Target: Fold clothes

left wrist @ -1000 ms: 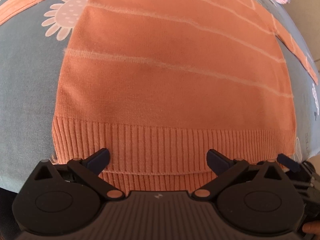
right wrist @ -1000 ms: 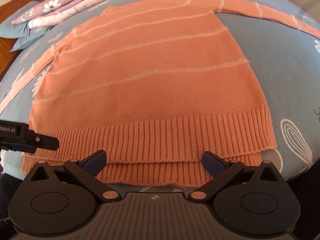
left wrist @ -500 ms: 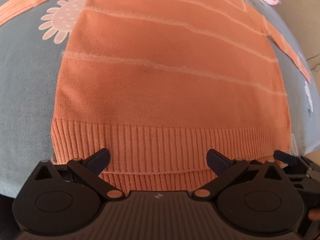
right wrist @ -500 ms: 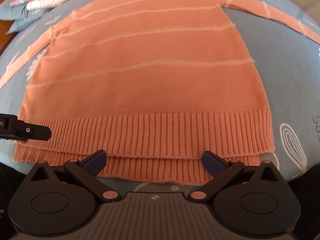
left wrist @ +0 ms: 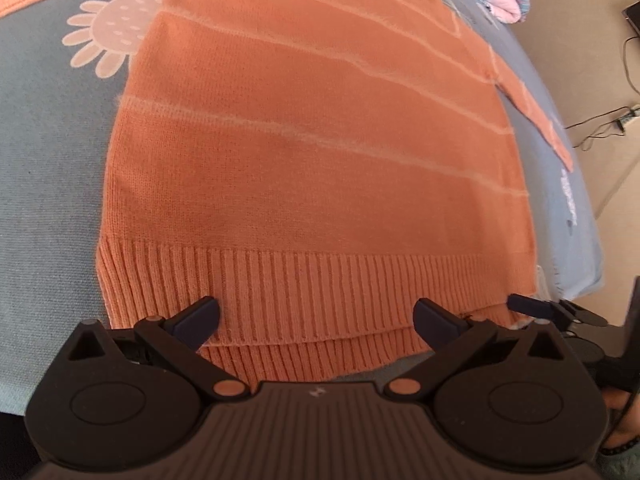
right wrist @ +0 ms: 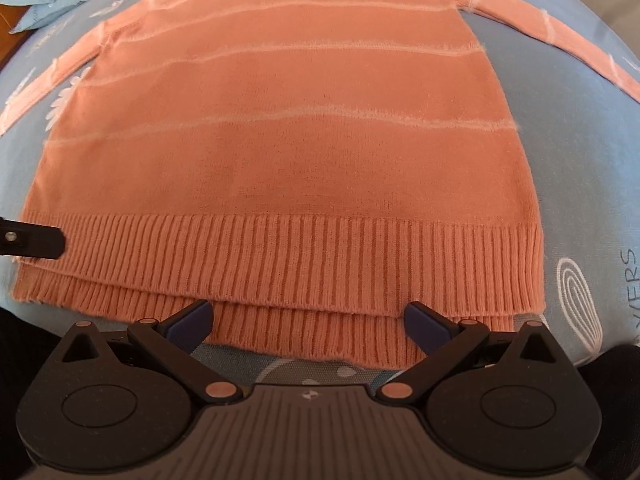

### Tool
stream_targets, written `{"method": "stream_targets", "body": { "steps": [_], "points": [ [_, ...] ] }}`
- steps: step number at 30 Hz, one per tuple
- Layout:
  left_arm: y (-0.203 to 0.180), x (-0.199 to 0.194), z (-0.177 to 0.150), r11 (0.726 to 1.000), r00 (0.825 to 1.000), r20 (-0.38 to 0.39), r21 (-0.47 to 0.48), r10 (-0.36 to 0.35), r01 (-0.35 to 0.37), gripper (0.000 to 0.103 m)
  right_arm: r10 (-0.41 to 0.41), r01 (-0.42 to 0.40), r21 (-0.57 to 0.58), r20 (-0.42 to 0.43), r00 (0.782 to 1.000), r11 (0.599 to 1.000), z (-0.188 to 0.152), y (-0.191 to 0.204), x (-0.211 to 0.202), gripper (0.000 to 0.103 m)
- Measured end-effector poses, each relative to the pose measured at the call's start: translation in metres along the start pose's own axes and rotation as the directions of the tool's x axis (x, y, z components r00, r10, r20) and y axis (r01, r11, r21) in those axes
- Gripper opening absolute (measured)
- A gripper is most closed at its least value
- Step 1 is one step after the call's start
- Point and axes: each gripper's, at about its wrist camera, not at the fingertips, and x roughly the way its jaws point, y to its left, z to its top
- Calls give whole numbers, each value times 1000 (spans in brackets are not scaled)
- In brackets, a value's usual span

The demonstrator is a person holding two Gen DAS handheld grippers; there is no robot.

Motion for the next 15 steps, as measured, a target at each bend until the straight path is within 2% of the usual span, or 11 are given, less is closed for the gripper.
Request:
{"method": "stream_targets", "body": {
  "steps": [2, 5, 8, 11, 13, 15],
  "points": [
    [2, -8, 5, 1000, 1000, 4, -3, -12, 12, 102, -29, 28, -21, -9, 1000, 999, 0, 5, 2, 103],
    [2, -49, 8, 998, 992, 125, 61, -20, 12, 102, -26, 25, -11, -16, 1000, 1000, 1, 4, -2, 103],
    [27, -86, 27, 1000, 971, 239, 20, 10, -16, 102, -19, 18, 32, 38, 999, 999, 2, 0, -18, 103],
    [84, -120, 42, 989, 948, 285, -86, 142, -122, 102, -20, 21, -12, 92, 996, 1000, 7, 11, -34, 103],
    [134, -141, 46, 966, 930, 283, -176, 235, -191, 101, -15, 19, -38, 121, 993, 999, 12, 21, -42, 103],
    [181, -155, 48, 933, 909, 281, -279, 307, -229, 100, 6, 1, -51, 131, 991, 999, 16, 31, -45, 103]
  ]
}}
